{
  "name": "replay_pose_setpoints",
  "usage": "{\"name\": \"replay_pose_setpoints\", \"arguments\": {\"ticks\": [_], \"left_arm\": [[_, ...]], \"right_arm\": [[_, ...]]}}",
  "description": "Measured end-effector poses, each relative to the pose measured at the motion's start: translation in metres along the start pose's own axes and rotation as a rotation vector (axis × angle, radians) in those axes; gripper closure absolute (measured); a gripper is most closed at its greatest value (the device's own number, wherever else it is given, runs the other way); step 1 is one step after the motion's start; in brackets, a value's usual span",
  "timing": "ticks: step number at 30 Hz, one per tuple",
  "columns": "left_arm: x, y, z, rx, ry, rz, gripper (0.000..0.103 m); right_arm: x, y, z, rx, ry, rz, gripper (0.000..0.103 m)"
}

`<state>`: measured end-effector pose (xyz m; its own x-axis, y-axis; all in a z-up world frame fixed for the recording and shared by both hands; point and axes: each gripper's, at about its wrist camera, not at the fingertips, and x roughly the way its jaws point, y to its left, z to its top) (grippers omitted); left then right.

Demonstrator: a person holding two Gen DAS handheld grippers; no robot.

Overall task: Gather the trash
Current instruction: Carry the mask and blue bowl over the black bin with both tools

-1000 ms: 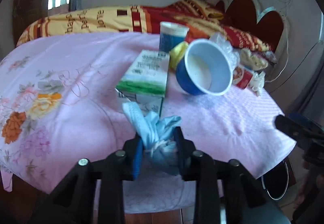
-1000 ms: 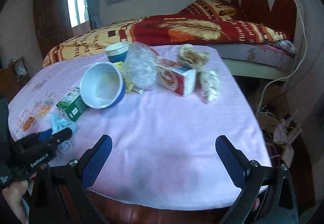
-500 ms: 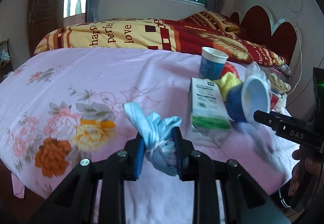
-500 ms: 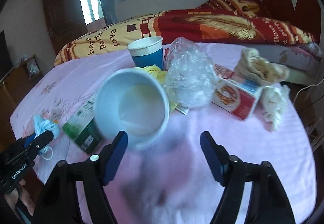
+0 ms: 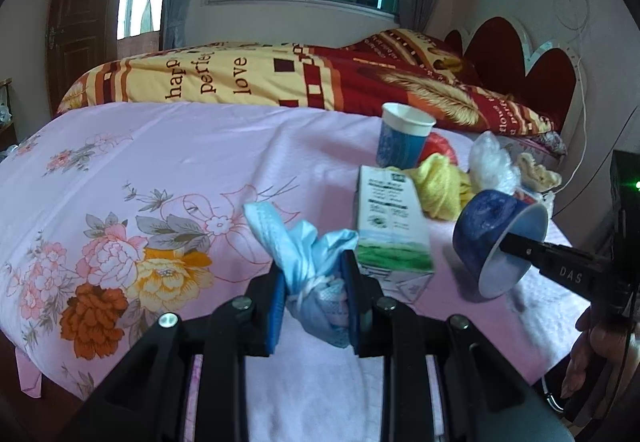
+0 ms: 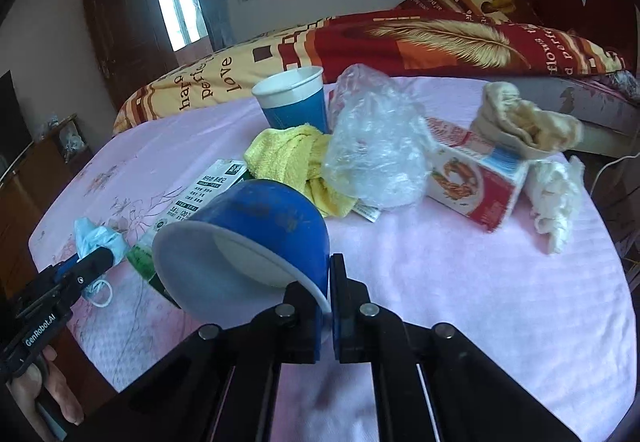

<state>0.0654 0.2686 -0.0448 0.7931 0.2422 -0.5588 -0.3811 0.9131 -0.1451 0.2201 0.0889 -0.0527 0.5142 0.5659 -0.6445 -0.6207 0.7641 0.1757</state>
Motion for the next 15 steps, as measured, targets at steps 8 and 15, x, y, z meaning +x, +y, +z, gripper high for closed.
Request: {"name": "replay_pose_setpoints", "arguments": {"ticks": [8,15], "left_arm": [[-0.017,-0.029,0.003,0.036,-0.030,-0.041,0.076],[-0.028,-0.058,0.004,0.066,-0.046,-0.100,0.076]], "right_arm": [[-0.041,-0.021,-0.002,0.023,-0.046,-0.039,0.099],[-0.074,-0.044,-0.009,0.046,-0.070,-0.081,0.099]]}}
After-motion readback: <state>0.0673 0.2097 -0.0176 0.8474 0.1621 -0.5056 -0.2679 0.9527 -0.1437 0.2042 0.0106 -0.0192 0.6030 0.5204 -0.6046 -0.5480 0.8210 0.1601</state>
